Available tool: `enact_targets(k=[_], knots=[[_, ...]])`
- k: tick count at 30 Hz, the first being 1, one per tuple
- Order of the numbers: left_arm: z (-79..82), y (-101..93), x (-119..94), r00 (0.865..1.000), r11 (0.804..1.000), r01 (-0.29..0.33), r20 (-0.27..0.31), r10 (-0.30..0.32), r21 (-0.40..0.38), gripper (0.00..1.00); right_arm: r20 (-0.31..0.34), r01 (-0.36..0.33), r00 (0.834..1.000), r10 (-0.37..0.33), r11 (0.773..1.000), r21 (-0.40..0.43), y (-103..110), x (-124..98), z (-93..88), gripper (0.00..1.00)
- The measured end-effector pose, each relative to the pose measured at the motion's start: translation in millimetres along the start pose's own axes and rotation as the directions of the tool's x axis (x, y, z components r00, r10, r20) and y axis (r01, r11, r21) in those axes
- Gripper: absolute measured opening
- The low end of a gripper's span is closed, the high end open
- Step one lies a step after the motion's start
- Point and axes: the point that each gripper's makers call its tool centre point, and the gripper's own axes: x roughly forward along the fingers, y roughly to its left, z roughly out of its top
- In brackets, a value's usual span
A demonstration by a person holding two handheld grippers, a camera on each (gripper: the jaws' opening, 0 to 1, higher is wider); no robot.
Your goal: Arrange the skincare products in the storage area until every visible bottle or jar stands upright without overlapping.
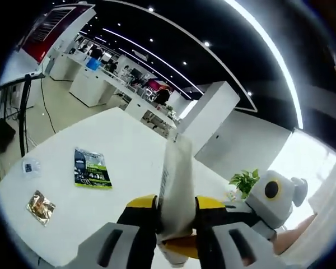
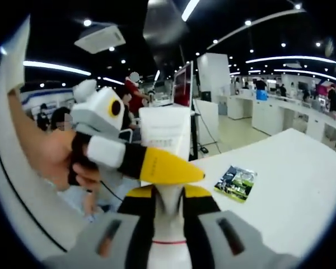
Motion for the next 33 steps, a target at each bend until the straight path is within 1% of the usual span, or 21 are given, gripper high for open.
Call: enact_targets(k=[4, 5, 6, 7, 8, 10, 12, 15, 16, 17, 19, 20, 21, 23, 24, 25, 27, 28, 30, 32, 33], knots=[[2.5, 7.5, -11, 0.999, 0.999, -0.04, 0.018, 0.04, -0.011, 0.21, -0.009, -0.068, 0.998, 0.067, 0.997, -0.029, 10, 8, 1.0, 0.19], [3.6, 9.8, -14, 0.999, 0.999, -0.043, 0.023, 0.043, -0.02, 0.19, -0.018, -0.086, 0.996, 0.085, 0.996, -0.04, 13, 11, 2.3, 0.22], [5.2, 11.9, -16, 0.998, 0.998, -0.05, 0.03, 0.051, -0.029, 0.17, -0.015, -0.082, 0.997, 0.082, 0.996, -0.041, 12, 13, 4.3, 0.26], [6.9, 12.4, -18, 0.998, 0.998, -0.048, 0.035, 0.049, -0.032, 0.16, -0.02, -0.09, 0.996, 0.089, 0.994, -0.054, 12, 15, 4.4, 0.26], [10.6, 14.2, -20, 0.998, 0.998, -0.048, 0.042, 0.05, -0.041, 0.16, -0.031, -0.12, 0.992, 0.119, 0.992, -0.047, 18, 17, 5.0, 0.27], [16.6, 16.1, -23, 0.998, 0.998, -0.042, 0.047, 0.044, -0.035, 0.15, -0.024, -0.116, 0.993, 0.115, 0.992, -0.058, 19, 22, 11.8, 0.29], [22.1, 18.8, -24, 0.998, 0.999, -0.04, 0.05, 0.041, -0.028, 0.14, -0.026, -0.121, 0.992, 0.12, 0.99, -0.068, 18, 25, 14.1, 0.3], [31.8, 24.3, -21, 0.999, 1.0, -0.009, 0.052, 0.01, -0.026, 0.13, -0.041, -0.141, 0.989, 0.14, 0.99, -0.028, 17, 32, 16.6, 0.34], [34.1, 24.3, -19, 0.999, 1.0, 0.007, 0.049, -0.006, -0.019, 0.13, -0.053, -0.133, 0.99, 0.132, 0.991, -0.008, 14, 32, 16.0, 0.35], [36.9, 25.5, -16, 0.999, 1.0, 0.018, 0.044, -0.017, -0.016, 0.13, -0.061, -0.119, 0.991, 0.118, 0.993, -0.013, 11, 32, 16.7, 0.36], [42.0, 25.4, -12, 0.998, 0.999, 0.043, 0.036, -0.042, -0.011, 0.13, -0.08, -0.09, 0.993, 0.09, 0.996, 0.006, 7, 28, 15.9, 0.38], [43.5, 25.5, -10, 0.998, 0.999, 0.052, 0.034, -0.052, -0.008, 0.13, -0.076, -0.082, 0.994, 0.083, 0.996, 0.017, 6, 27, 16.1, 0.41], [48.5, 25.0, -6, 0.996, 0.996, 0.085, 0.026, -0.085, 0.005, 0.13, -0.072, -0.074, 0.995, 0.076, 0.997, 0.027, 5, 25, 16.4, 0.43], [51.3, 24.0, -1, 0.993, 0.991, 0.121, 0.006, -0.121, 0.051, 0.13, -0.095, -0.047, 0.994, 0.052, 0.997, 0.053, 0, 23, 11.5, 0.45], [52.4, 24.5, 4, 0.988, 0.984, 0.151, -0.019, -0.15, 0.09, 0.13, -0.112, -0.025, 0.993, 0.034, 0.996, 0.08, -4, 21, 8.6, 0.45], [53.0, 25.0, 6, 0.986, 0.981, 0.164, -0.028, -0.162, 0.101, 0.13, -0.116, -0.014, 0.993, 0.027, 0.994, 0.111, -6, 19, 8.4, 0.45], [54.2, 26.9, 11, 0.981, 0.974, 0.195, -0.042, -0.191, 0.113, 0.13, -0.116, 0.012, 0.993, 0.004, 0.991, 0.135, -10, 16, 10.2, 0.45], [54.9, 27.1, 13, 0.974, 0.966, 0.226, -0.048, -0.222, 0.122, 0.13, -0.121, 0.03, 0.993, -0.012, 0.989, 0.144, -12, 15, 10.2, 0.45], [55.3, 27.3, 15, 0.966, 0.959, 0.258, -0.053, -0.253, 0.117, 0.13, -0.123, 0.042, 0.992, -0.023, 0.987, 0.158, -14, 15, 9.4, 0.46], [60.9, 34.4, 18, 0.952, 0.948, 0.304, -0.043, -0.302, 0.093, 0.13, -0.141, 0.09, 0.988, -0.063, 0.976, 0.198, -20, 15, 2.1, 0.46], [62.4, 37.8, 19, 0.952, 0.947, 0.307, -0.047, -0.304, 0.094, 0.13, -0.15, 0.108, 0.986, -0.076, 0.971, 0.214, -22, 16, -0.4, 0.46]])
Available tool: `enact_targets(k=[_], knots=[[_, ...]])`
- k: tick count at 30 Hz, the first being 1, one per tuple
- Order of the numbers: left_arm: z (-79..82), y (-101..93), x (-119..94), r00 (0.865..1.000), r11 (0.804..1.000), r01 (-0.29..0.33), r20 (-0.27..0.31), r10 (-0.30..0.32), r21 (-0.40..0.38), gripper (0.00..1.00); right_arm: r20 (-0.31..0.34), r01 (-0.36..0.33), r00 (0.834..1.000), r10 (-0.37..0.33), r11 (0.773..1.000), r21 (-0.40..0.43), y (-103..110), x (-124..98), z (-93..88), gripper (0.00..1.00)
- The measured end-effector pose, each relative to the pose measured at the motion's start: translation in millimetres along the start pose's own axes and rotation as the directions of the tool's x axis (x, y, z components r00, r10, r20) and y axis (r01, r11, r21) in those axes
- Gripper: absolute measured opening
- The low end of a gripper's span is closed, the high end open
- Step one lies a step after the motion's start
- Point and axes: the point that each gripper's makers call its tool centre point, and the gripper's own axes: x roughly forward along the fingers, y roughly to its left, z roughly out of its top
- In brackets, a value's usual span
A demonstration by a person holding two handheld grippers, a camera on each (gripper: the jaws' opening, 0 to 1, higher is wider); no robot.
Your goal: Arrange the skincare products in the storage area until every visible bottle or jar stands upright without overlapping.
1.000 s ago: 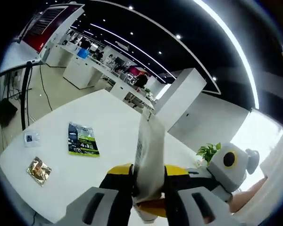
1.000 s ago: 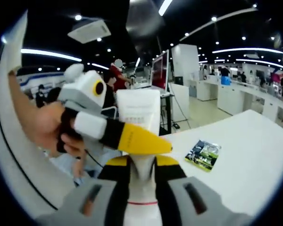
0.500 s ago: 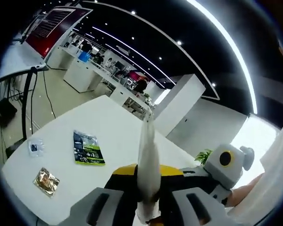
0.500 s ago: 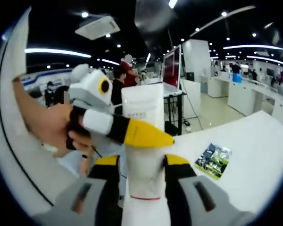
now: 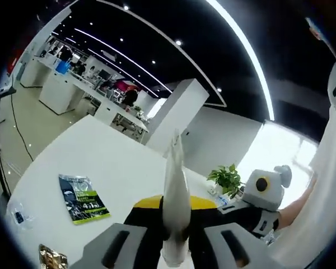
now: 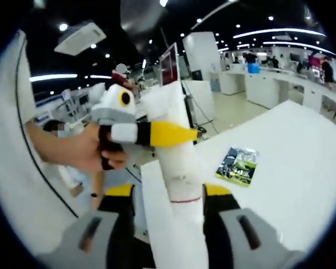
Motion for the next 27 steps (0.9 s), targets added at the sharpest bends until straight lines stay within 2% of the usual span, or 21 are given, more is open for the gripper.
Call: enact_targets(k=[4, 6, 9, 14, 18, 21, 22, 24, 25, 26, 27], knots=[[4.6, 10.4, -2, 1.0, 0.999, 0.022, -0.023, -0.021, 0.035, 0.13, 0.008, 0.024, 1.0, -0.024, 0.999, 0.036, 0, 4, 3.5, 0.45], [6.2, 14.1, -5, 0.999, 0.999, 0.037, -0.029, -0.036, 0.033, 0.13, 0.059, -0.01, 0.998, 0.002, 0.991, 0.13, 4, 7, 10.5, 0.44], [5.7, 17.0, -8, 0.998, 0.997, 0.054, -0.045, -0.052, 0.047, 0.13, 0.077, 0.014, 0.997, -0.029, 0.981, 0.191, -3, 6, 13.5, 0.44], [-3.3, 24.3, -8, 0.992, 0.995, 0.08, -0.105, -0.073, 0.065, 0.13, 0.132, 0.036, 0.989, -0.07, 0.969, 0.245, -11, 1, 27.5, 0.42], [-8.5, 24.4, -4, 0.984, 0.99, 0.108, -0.154, -0.093, 0.094, 0.13, 0.144, 0.064, 0.984, -0.101, 0.968, 0.242, -14, -3, 35.0, 0.42], [-13.8, 22.3, -1, 0.973, 0.978, 0.132, -0.207, -0.097, 0.161, 0.13, 0.156, 0.074, 0.982, -0.108, 0.975, 0.211, -13, -3, 48.3, 0.42], [-16.0, 18.0, 1, 0.965, 0.967, 0.163, -0.234, -0.115, 0.197, 0.14, 0.154, 0.075, 0.982, -0.106, 0.977, 0.197, -12, -1, 51.6, 0.42], [-20.4, 8.3, -1, 0.946, 0.939, 0.237, -0.278, -0.165, 0.249, 0.14, 0.144, 0.047, 0.987, -0.069, 0.987, 0.154, -8, 3, 58.7, 0.42], [-22.3, 4.9, -2, 0.939, 0.928, 0.261, -0.294, -0.179, 0.268, 0.14, 0.119, 0.008, 0.993, -0.022, 0.993, 0.118, -3, 6, 60.7, 0.43], [-23.2, 4.0, -2, 0.936, 0.924, 0.268, -0.302, -0.182, 0.273, 0.14, 0.103, -0.011, 0.995, 0.001, 0.995, 0.097, -2, 7, 62.3, 0.43], [-30.6, 3.1, -4, 0.92, 0.905, 0.293, -0.35, -0.178, 0.308, 0.14, 0.086, -0.026, 0.996, 0.021, 0.998, 0.061, -2, 7, 65.7, 0.43]])
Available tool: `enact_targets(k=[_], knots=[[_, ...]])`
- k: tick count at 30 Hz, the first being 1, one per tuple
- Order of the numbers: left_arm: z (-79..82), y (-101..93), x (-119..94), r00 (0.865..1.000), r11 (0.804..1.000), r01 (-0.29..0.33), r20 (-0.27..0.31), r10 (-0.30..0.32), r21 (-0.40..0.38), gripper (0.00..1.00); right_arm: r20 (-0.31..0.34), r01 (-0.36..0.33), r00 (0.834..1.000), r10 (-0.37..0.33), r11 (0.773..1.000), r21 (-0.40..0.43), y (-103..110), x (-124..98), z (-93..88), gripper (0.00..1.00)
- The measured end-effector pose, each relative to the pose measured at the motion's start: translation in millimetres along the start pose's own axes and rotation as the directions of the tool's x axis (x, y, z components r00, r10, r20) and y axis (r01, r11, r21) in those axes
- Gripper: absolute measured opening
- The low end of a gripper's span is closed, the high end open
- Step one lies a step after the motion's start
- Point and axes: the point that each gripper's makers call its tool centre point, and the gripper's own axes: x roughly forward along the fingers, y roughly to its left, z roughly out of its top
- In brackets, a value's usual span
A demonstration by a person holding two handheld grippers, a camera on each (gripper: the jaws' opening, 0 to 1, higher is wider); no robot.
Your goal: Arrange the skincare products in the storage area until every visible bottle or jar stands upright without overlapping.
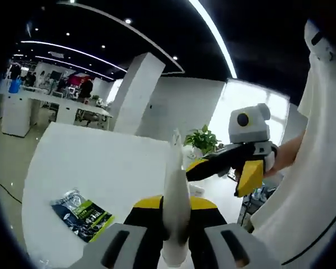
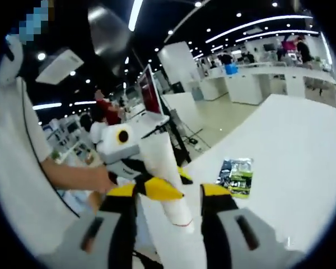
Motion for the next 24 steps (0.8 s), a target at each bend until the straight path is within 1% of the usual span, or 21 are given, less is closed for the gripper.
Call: enact_targets(k=[2, 3, 4, 5, 6, 7, 8, 11, 12, 13, 14, 15, 16, 17, 18, 19, 20, 21, 24], knots=[[-7.1, -1.1, 1, 0.999, 0.999, 0.002, -0.04, -0.001, 0.043, 0.14, -0.015, -0.015, 1.0, 0.015, 1.0, -0.023, 1, 0, 1.7, 0.43], [-11.4, -2.0, 2, 0.998, 0.998, 0.003, -0.065, 0.001, 0.059, 0.14, -0.058, -0.041, 0.998, 0.037, 0.997, -0.072, 0, 1, 4.0, 0.42], [-16.5, -3.2, 3, 0.996, 0.997, 0.005, -0.093, 0.003, 0.083, 0.14, -0.088, -0.08, 0.994, 0.071, 0.992, -0.096, 3, 1, 5.2, 0.41], [-17.9, -3.5, 3, 0.995, 0.996, 0.005, -0.1, 0.004, 0.091, 0.14, -0.101, -0.1, 0.991, 0.091, 0.99, -0.095, 5, 1, 4.8, 0.37], [-22.4, -5.0, 5, 0.992, 0.994, 0.005, -0.125, 0.009, 0.108, 0.14, -0.165, -0.174, 0.974, 0.158, 0.98, -0.092, 13, -1, 0.9, 0.34], [-24.5, -8.0, 6, 0.99, 0.993, 0.01, -0.137, 0.006, 0.115, 0.14, -0.207, -0.196, 0.964, 0.169, 0.974, -0.117, 14, -2, -0.3, 0.32], [-26.3, -11.0, 8, 0.989, 0.992, 0.018, -0.145, 0.001, 0.128, 0.14, -0.226, -0.197, 0.961, 0.156, 0.965, -0.173, 11, -1, 2.1, 0.32], [-32.8, -19.6, 12, 0.984, 0.987, 0.05, -0.177, -0.022, 0.154, 0.14, -0.285, -0.245, 0.942, 0.178, 0.944, -0.219, 16, -2, -0.1, 0.3], [-36.7, -23.3, 15, 0.979, 0.983, 0.068, -0.199, -0.033, 0.171, 0.14, -0.326, -0.287, 0.923, 0.206, 0.932, -0.222, 22, -3, -5.4, 0.3], [-40.2, -26.2, 17, 0.975, 0.977, 0.083, -0.221, -0.039, 0.194, 0.14, -0.38, -0.328, 0.896, 0.23, 0.919, -0.217, 27, -4, -13.7, 0.3], [-42.4, -28.4, 18, 0.971, 0.973, 0.096, -0.236, -0.045, 0.212, 0.14, -0.422, -0.348, 0.875, 0.236, 0.914, -0.21, 30, -5, -21.2, 0.29], [-44.5, -30.4, 20, 0.967, 0.968, 0.107, -0.251, -0.048, 0.225, 0.13, -0.463, -0.371, 0.855, 0.234, 0.9, -0.229, 31, -7, -28.4, 0.27], [-46.1, -32.7, 21, 0.963, 0.963, 0.114, -0.264, -0.047, 0.244, 0.13, -0.504, -0.385, 0.836, 0.216, 0.886, -0.259, 31, -7, -36.7, 0.25], [-46.9, -34.3, 22, 0.962, 0.96, 0.118, -0.27, -0.047, 0.254, 0.13, -0.525, -0.39, 0.829, 0.192, 0.871, -0.297, 28, -7, -40.6, 0.24], [-48.3, -36.2, 25, 0.959, 0.955, 0.126, -0.281, -0.047, 0.269, 0.13, -0.539, -0.41, 0.822, 0.186, 0.849, -0.332, 31, -7, -44.2, 0.23], [-49.1, -37.5, 26, 0.957, 0.951, 0.129, -0.286, -0.045, 0.28, 0.14, -0.554, -0.421, 0.811, 0.187, 0.844, -0.332, 33, -9, -46.5, 0.21], [-50.5, -38.2, 27, 0.955, 0.945, 0.132, -0.294, -0.041, 0.299, 0.14, -0.553, -0.415, 0.812, 0.186, 0.851, -0.323, 33, -8, -46.4, 0.2], [-52.4, -40.3, 30, 0.952, 0.94, 0.139, -0.304, -0.04, 0.31, 0.14, -0.575, -0.412, 0.801, 0.168, 0.851, -0.326, 31, -9, -49.4, 0.17], [-55.4, -45.0, 34, 0.948, 0.936, 0.152, -0.315, -0.047, 0.318, 0.14, -0.625, -0.42, 0.773, 0.112, 0.829, -0.37, 26, -12, -57.6, 0.11]])
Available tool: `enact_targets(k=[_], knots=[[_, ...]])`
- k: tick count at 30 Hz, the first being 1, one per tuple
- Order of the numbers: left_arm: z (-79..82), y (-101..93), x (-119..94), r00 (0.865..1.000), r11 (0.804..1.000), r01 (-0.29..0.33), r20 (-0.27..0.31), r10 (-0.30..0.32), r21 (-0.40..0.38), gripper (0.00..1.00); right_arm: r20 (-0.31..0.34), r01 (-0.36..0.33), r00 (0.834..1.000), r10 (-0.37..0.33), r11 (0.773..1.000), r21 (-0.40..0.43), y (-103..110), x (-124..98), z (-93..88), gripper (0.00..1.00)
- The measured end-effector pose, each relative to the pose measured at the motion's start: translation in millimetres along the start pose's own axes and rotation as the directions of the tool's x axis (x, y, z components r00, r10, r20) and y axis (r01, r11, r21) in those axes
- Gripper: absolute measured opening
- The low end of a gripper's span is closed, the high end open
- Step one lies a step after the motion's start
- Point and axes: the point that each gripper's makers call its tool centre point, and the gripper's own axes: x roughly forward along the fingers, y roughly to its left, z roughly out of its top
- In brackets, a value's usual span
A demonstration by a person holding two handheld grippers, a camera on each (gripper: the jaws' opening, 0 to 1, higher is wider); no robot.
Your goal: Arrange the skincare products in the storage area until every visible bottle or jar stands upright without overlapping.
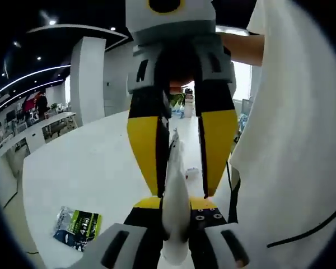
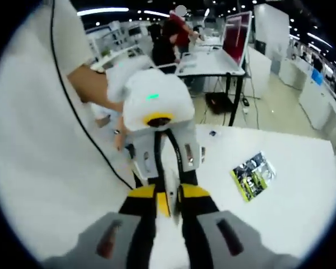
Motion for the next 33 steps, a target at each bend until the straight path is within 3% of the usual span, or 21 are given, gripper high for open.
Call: enact_targets(k=[4, 7, 15, 22, 28, 33], knots=[[2.3, -8.9, 10, 1.0, 1.0, 0.01, -0.002, -0.01, 0.004, 0.14, -0.147, 0.015, 0.989, -0.017, 1.0, -0.015, 4, 8, -20.1, 0.1], [-1.8, -14.6, 18, 1.0, 1.0, 0.013, -0.023, -0.013, 0.004, 0.13, -0.204, 0.016, 0.979, -0.027, 0.998, -0.054, 9, 12, -29.2, 0.1], [-4.6, -17.5, 20, 1.0, 1.0, -0.004, -0.006, 0.004, -0.023, 0.15, -0.237, 0.052, 0.969, -0.073, 0.995, -0.09, 14, 14, -33.5, 0.03], [-7.5, -14.8, 23, 0.997, 0.997, -0.081, -0.007, 0.081, -0.011, 0.17, -0.251, 0.057, 0.963, -0.097, 0.985, -0.162, 13, 18, -36.4, 0.0], [-4.1, -11.4, 25, 0.992, 0.99, -0.118, 0.03, 0.121, -0.073, 0.19, -0.253, 0.031, 0.965, -0.073, 0.986, -0.166, 9, 14, -39.6, 0.0], [-11.9, -4.3, 21, 0.986, 0.979, -0.161, 0.016, 0.164, -0.125, 0.24, -0.279, 0.03, 0.956, -0.087, 0.979, -0.202, 2, 12, -46.0, 0.0]])
